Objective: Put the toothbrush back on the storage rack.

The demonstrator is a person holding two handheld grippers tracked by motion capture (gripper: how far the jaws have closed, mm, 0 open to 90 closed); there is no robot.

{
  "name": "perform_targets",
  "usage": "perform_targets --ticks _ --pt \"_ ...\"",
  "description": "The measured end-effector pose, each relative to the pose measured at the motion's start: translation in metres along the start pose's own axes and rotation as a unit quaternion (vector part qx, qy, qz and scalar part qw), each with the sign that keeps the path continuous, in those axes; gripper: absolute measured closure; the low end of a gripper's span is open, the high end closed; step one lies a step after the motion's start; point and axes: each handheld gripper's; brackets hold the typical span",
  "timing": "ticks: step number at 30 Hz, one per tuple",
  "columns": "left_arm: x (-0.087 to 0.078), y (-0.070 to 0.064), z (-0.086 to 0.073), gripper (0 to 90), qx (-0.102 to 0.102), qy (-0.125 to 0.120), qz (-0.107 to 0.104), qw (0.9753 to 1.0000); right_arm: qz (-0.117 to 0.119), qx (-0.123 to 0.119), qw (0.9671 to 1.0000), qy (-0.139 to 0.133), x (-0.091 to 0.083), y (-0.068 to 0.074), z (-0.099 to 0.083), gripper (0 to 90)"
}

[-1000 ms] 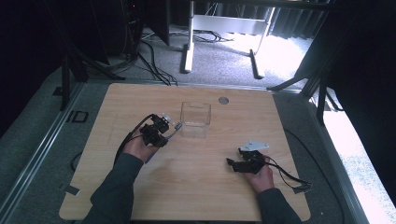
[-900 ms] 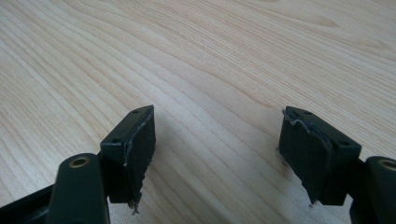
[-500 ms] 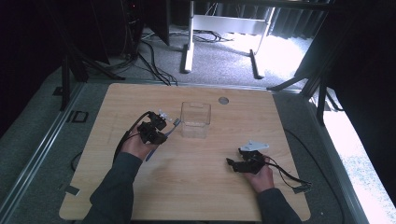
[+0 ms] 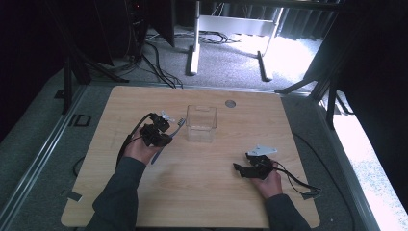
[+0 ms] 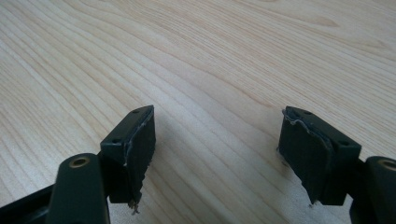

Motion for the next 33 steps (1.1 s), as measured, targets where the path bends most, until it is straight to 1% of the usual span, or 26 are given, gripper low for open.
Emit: perform_targets --ticks 4,10,15,18,28,33 --pt "-0.003 0.001 0.000 82.0 -0.007 -0.011 0.000 0.9999 0.000 -0.001 1.0000 -0.001 0.000 0.000 0.000 26.9" --pt "-0.004 0.002 -0.001 82.0 -0.014 -0.020 0.002 0.9997 0.000 0.000 1.0000 -0.001 0.000 0.000 0.000 27.0" --pt "-0.006 0.002 0.000 82.0 -0.012 -0.024 0.002 0.9996 0.000 0.000 1.0000 -0.001 0.000 0.000 0.000 26.9" --pt "-0.008 0.001 0.000 82.0 -0.014 -0.032 0.003 0.9994 0.000 0.000 1.0000 -0.001 0.000 0.000 0.000 26.9" --pt "-0.011 0.000 0.000 82.0 -0.015 -0.044 0.006 0.9989 0.000 0.000 1.0000 -0.001 0.000 0.000 0.000 27.0" --pt "-0.012 0.000 0.000 82.0 -0.016 -0.054 0.008 0.9984 0.000 0.000 1.0000 -0.001 0.000 0.000 0.000 26.9"
Point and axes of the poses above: each handheld gripper's, and its own axes: x roughly forward along the jaws, z roughly out of its top, y roughly to its left, and after that the axes turned 2 degrees about y, right-handed
